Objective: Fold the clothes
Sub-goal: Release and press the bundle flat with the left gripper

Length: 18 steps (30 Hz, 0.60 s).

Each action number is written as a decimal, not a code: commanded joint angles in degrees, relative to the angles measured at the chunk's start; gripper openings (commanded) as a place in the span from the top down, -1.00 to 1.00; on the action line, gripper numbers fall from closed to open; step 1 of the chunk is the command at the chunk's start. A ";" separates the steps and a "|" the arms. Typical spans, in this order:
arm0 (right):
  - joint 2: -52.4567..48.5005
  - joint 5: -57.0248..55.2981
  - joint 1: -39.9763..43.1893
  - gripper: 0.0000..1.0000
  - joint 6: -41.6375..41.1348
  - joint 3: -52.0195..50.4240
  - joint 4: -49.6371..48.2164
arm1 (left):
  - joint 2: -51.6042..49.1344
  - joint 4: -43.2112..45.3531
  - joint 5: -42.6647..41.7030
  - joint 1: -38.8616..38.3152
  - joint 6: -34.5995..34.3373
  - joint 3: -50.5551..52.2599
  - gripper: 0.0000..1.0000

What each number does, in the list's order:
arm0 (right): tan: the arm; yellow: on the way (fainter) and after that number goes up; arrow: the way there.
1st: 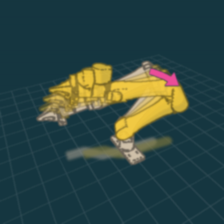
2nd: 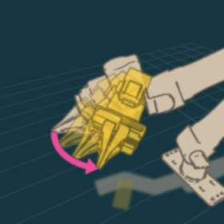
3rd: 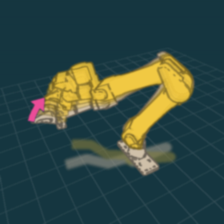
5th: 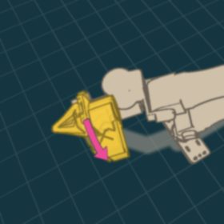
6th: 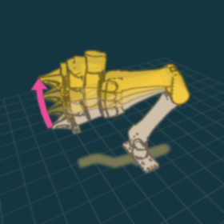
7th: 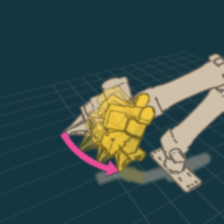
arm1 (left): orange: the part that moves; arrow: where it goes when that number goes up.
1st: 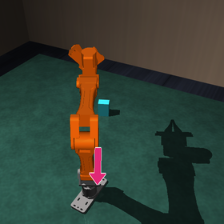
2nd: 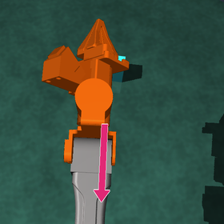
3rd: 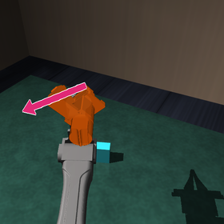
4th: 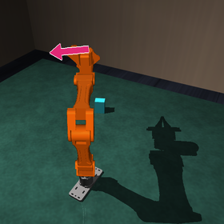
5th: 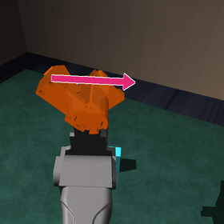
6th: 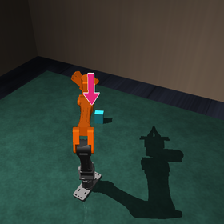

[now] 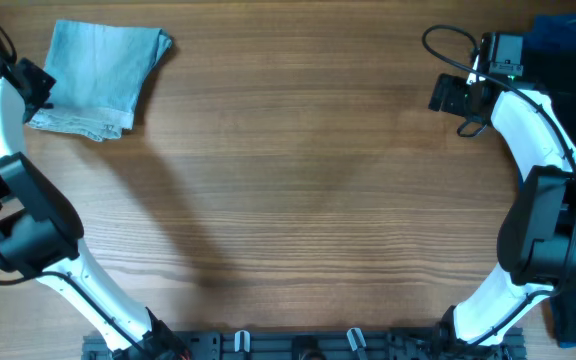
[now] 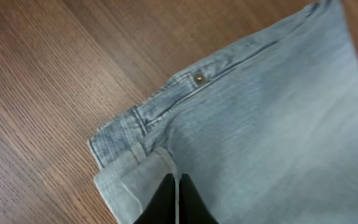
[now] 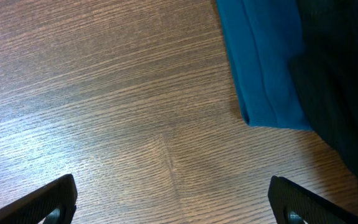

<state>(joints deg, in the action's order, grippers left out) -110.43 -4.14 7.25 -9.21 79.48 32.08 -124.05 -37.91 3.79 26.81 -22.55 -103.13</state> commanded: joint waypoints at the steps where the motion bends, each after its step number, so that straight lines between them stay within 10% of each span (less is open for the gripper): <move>1: -0.81 -0.37 0.28 -1.00 -0.15 -0.48 -0.13 | -3.04 0.22 2.12 0.52 1.11 0.17 0.92; 18: -0.81 -0.37 0.28 -0.99 -0.15 -0.48 -0.13 | -6.91 -6.95 -0.50 -0.96 -5.35 0.17 0.92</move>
<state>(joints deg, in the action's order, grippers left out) -110.43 -4.14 7.25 -9.21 79.48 32.08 -129.64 -44.03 4.45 26.63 -26.44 -103.13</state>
